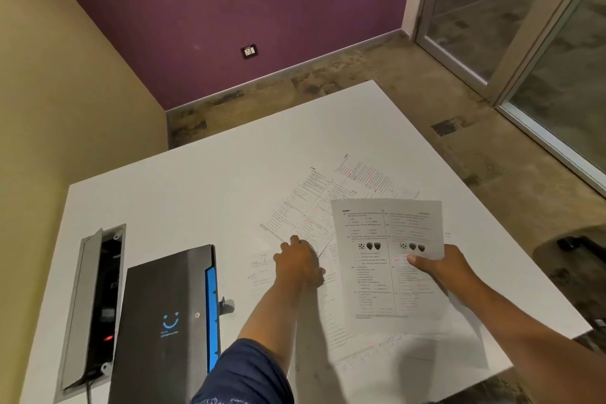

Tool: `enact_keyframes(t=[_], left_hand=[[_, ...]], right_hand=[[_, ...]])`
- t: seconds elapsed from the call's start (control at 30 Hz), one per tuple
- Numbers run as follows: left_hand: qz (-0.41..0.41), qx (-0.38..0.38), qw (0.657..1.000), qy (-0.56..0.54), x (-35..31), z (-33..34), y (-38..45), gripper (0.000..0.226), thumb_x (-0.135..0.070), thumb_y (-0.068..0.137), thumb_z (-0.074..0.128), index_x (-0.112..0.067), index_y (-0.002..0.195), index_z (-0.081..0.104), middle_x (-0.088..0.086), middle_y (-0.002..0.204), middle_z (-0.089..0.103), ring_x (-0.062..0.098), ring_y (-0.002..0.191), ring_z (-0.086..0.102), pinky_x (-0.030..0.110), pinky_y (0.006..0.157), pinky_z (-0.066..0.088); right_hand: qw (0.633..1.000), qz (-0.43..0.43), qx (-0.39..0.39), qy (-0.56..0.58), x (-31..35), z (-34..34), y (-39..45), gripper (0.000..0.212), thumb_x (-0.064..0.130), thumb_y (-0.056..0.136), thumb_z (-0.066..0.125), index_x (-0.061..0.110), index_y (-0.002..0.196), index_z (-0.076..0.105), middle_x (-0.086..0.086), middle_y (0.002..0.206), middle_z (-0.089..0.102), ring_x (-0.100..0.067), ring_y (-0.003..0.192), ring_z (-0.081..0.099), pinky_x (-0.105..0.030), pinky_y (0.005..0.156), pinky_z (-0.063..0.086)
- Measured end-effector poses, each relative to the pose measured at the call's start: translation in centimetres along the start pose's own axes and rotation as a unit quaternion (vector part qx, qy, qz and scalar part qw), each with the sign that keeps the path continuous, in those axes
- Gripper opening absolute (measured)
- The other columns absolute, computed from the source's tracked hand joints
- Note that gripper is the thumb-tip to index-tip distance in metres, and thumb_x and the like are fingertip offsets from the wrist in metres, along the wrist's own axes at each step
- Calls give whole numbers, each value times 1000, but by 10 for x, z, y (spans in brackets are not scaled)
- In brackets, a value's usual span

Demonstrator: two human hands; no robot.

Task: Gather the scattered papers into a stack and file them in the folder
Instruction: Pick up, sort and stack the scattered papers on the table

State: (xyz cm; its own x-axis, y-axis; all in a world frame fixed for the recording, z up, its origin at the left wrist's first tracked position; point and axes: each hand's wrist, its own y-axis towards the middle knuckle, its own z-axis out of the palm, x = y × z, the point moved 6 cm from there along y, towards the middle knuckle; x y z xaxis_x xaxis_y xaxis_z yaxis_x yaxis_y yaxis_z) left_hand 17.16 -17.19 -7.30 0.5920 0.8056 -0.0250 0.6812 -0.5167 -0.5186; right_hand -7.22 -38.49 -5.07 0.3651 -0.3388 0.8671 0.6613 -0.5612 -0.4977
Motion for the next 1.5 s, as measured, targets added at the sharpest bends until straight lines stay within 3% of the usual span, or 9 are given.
enact_keyframes(t=[0.4,0.53,0.63,0.7,0.83,1.1,1.27,1.37,1.5], left_hand=[[-13,-82,997,-5,-14,7,1,56,-17,101,36,8,150,34,39,147,43,45,116,60,32,84,52],[38,-117,992,15,-19,10,3,58,-10,98,39,16,148,32,48,136,47,51,104,65,58,89,50],[18,-108,994,5,-12,-6,-3,35,1,74,43,-1,85,76,16,67,65,26,56,61,44,63,53],[39,-127,990,40,-8,-17,2,23,6,59,55,-14,53,64,1,48,52,21,42,51,38,57,50],[26,-165,986,12,7,-53,-16,13,-7,89,52,-17,87,59,0,80,68,25,67,59,33,69,36],[79,-353,888,-283,11,-94,-82,19,-7,95,48,-13,93,67,-3,63,59,15,53,53,37,49,50],[194,-270,924,-189,-32,-73,-126,37,-20,95,54,-21,128,71,6,142,63,22,117,68,38,90,59],[251,-158,943,-153,-54,-56,-143,40,-31,96,47,-21,128,70,2,152,54,24,128,61,39,95,55],[270,-80,948,-147,-62,-55,-162,50,-62,95,49,-31,130,66,-3,157,45,22,135,51,39,108,44]], right_hand=[[1000,10,-6,-10,-11,-2,-1,39,11,83,82,15,121,72,-9,112,78,-34,102,75,-60,95,56],[1000,11,-7,-18,-11,-1,-2,37,12,84,82,15,120,73,-8,111,78,-32,101,75,-59,94,57],[1000,12,-13,-23,-10,-1,-2,37,10,84,82,16,119,73,-6,110,79,-31,100,76,-57,94,58],[999,10,-12,-28,-8,1,-3,37,10,84,82,16,119,73,-6,109,79,-30,99,76,-57,94,58],[999,2,-10,-33,-2,5,-2,34,11,86,80,18,119,73,-2,109,79,-25,100,76,-53,97,57],[999,-21,-1,-31,13,34,6,34,2,93,71,29,113,69,14,103,76,-17,103,72,-45,103,52],[1000,-12,22,-15,26,60,9,33,2,94,70,11,125,67,-9,119,72,-21,100,69,-36,96,51],[999,-2,34,-15,37,73,9,26,-1,92,69,13,114,71,-8,105,75,-19,89,71,-32,79,56],[995,-1,94,-42,44,85,7,36,-2,86,68,20,115,75,-5,109,79,-28,102,75,-50,92,60]])
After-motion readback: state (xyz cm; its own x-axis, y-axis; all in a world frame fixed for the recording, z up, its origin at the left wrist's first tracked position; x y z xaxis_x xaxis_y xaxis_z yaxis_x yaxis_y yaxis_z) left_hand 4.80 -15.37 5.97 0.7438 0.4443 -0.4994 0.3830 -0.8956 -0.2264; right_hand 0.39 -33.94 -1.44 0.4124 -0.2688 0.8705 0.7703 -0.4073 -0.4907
